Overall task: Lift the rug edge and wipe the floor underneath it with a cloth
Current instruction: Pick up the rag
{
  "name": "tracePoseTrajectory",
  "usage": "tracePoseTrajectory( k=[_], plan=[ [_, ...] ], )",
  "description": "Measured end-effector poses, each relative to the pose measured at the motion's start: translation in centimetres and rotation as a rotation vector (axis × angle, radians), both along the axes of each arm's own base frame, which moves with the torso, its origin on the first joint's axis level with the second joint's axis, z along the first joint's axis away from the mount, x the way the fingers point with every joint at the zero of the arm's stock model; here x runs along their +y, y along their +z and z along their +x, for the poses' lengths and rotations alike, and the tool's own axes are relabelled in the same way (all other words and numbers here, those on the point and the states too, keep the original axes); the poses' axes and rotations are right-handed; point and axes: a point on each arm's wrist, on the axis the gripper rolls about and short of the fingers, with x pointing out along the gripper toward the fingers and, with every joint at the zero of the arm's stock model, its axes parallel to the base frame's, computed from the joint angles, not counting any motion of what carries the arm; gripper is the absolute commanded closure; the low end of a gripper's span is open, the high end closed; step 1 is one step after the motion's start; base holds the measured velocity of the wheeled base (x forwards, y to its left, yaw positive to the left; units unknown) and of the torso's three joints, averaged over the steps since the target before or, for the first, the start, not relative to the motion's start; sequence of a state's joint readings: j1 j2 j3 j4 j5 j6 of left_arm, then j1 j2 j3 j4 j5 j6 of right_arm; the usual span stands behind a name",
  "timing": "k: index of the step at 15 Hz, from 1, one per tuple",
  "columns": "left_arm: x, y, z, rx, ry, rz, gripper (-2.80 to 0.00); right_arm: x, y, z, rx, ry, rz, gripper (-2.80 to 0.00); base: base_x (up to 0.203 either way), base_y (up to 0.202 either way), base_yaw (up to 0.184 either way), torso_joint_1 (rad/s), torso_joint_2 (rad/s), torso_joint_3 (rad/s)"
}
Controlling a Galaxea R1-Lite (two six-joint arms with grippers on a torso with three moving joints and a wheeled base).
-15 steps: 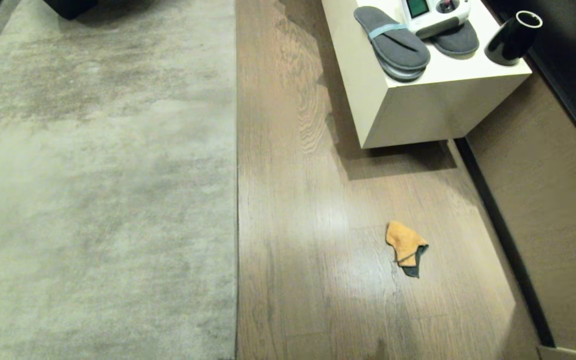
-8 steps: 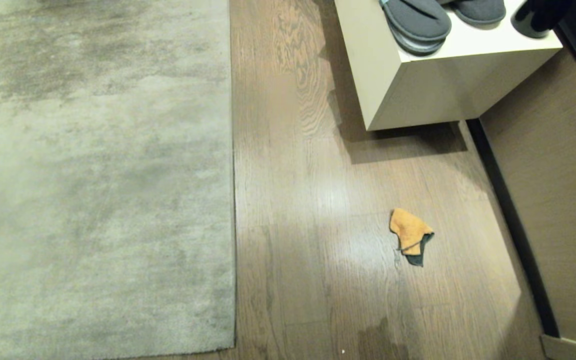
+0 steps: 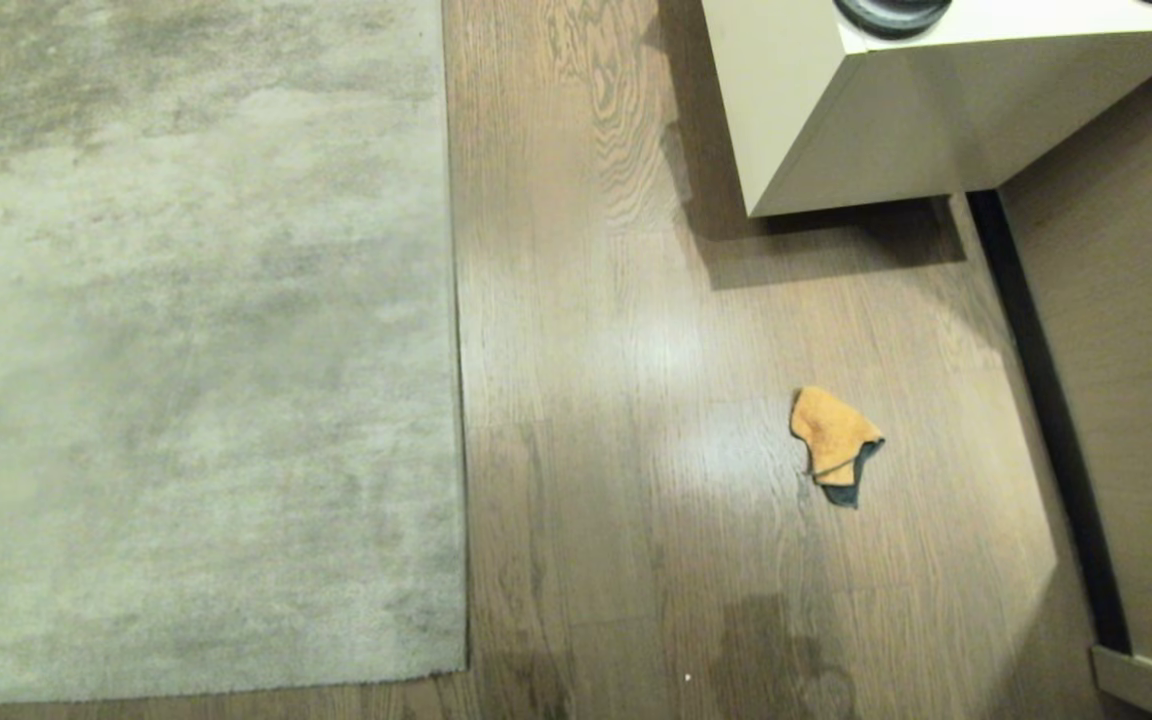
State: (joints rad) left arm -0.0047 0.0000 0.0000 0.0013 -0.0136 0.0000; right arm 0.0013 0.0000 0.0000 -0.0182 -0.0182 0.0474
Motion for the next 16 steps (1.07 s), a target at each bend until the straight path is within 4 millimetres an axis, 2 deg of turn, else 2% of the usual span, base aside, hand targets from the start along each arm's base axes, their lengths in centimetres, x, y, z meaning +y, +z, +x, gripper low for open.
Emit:
tracePoseTrajectory(
  k=[16],
  plan=[
    [0.0,0.0,0.0,0.0,0.0,-0.001,0.0,0.0,0.0,0.0,0.0,0.0,0.0,0.0,0.0,0.0,0.0,0.002,0.0,-0.195]
  ],
)
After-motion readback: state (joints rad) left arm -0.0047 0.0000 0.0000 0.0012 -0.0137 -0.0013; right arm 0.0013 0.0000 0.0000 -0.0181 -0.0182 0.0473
